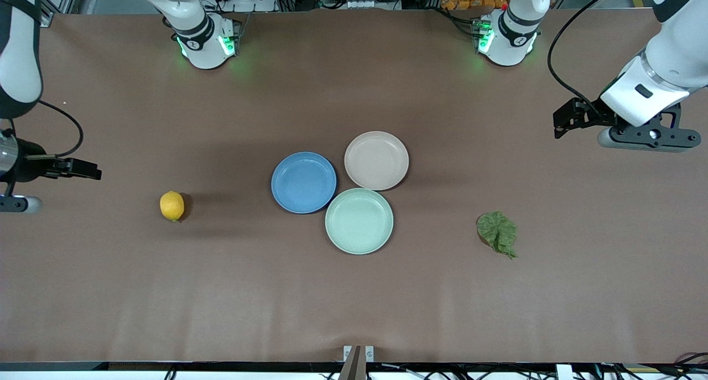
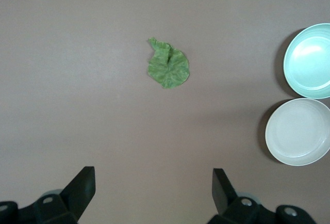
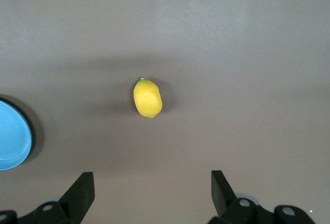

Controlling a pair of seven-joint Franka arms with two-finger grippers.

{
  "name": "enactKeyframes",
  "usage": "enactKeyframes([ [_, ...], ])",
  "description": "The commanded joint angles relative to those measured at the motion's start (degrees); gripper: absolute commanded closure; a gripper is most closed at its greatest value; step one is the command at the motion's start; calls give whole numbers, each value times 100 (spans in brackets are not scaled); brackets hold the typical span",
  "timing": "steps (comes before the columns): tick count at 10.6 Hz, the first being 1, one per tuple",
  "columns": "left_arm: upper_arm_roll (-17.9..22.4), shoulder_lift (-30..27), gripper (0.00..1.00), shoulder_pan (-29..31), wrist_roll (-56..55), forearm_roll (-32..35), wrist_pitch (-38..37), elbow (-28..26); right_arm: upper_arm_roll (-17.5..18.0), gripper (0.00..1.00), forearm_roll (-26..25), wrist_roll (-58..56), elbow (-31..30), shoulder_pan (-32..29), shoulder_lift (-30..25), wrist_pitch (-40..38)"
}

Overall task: Place lemon and lettuce in plates
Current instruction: 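Move the right gripper toward the lemon while the left gripper approaches the lettuce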

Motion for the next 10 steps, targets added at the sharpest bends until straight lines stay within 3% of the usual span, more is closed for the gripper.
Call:
enactKeyframes([
  [1, -25, -84, 0, 19, -67, -125, 90, -103, 61, 0, -7, -53, -345, -44, -69, 293],
  [10, -25, -75, 0, 36, -58, -117, 212, -217, 61, 0, -7, -44, -1329, -9, -34, 1348],
])
